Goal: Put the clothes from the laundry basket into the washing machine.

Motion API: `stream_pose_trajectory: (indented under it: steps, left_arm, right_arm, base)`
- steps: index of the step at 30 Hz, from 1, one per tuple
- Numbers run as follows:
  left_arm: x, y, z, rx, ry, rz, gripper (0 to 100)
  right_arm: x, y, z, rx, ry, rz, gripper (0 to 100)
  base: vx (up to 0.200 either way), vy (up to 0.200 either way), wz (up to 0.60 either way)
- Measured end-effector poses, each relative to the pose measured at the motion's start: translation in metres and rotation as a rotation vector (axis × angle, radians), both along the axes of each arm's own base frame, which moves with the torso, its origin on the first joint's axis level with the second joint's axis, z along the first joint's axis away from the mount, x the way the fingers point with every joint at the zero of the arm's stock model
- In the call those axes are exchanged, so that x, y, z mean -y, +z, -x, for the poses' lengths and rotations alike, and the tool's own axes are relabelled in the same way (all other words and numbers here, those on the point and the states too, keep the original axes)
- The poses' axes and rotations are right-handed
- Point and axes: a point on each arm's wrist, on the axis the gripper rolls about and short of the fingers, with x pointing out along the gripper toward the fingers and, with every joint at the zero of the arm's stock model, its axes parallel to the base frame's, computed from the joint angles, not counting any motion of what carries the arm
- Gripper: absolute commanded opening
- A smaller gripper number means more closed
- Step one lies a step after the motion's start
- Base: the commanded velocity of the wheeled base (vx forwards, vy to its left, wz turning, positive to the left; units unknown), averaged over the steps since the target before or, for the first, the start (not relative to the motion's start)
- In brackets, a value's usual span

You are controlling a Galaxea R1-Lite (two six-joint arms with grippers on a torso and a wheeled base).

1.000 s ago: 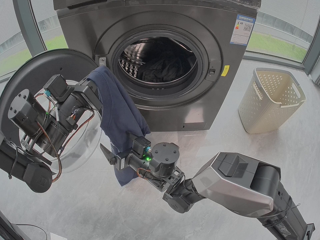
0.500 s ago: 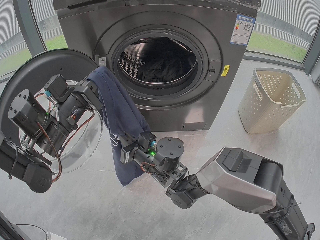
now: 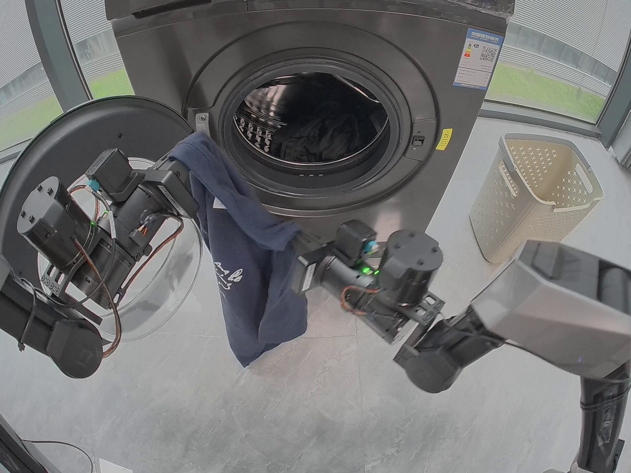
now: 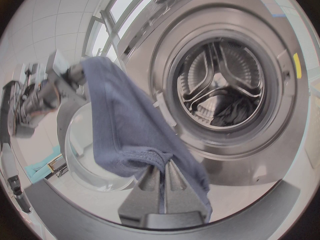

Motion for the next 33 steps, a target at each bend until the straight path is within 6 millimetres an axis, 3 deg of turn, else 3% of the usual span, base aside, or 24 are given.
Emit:
stream_pose_trajectory:
  steps: [10, 18, 25, 33]
  left_arm:
    - [-0.002, 0.001, 0.001, -0.007, 0.015, 0.005, 0]
    - [0.002, 0.017, 0.013, 0.005, -0.016, 0.013, 0]
    - [0.004, 0.029, 0.022, 0.042, -0.034, 0.029, 0]
    - [0.002, 0.036, 0.03, 0.071, -0.041, 0.042, 0]
  right_arm:
    - [0.075, 0.082, 0.011, 0.109, -0.116, -0.084, 0]
    - [0.107, 0.13, 0.023, 0.204, -0.166, -0.172, 0]
    - [0.118, 0.142, 0.037, 0.233, -0.172, -0.203, 0]
    - [0.13, 0.136, 0.055, 0.226, -0.164, -0.22, 0]
  base:
    - [0.0, 0.0, 0.0]
    - [0.0, 0.0, 0.0]
    - [0.0, 0.0, 0.0]
    - [0.0, 0.0, 0.0]
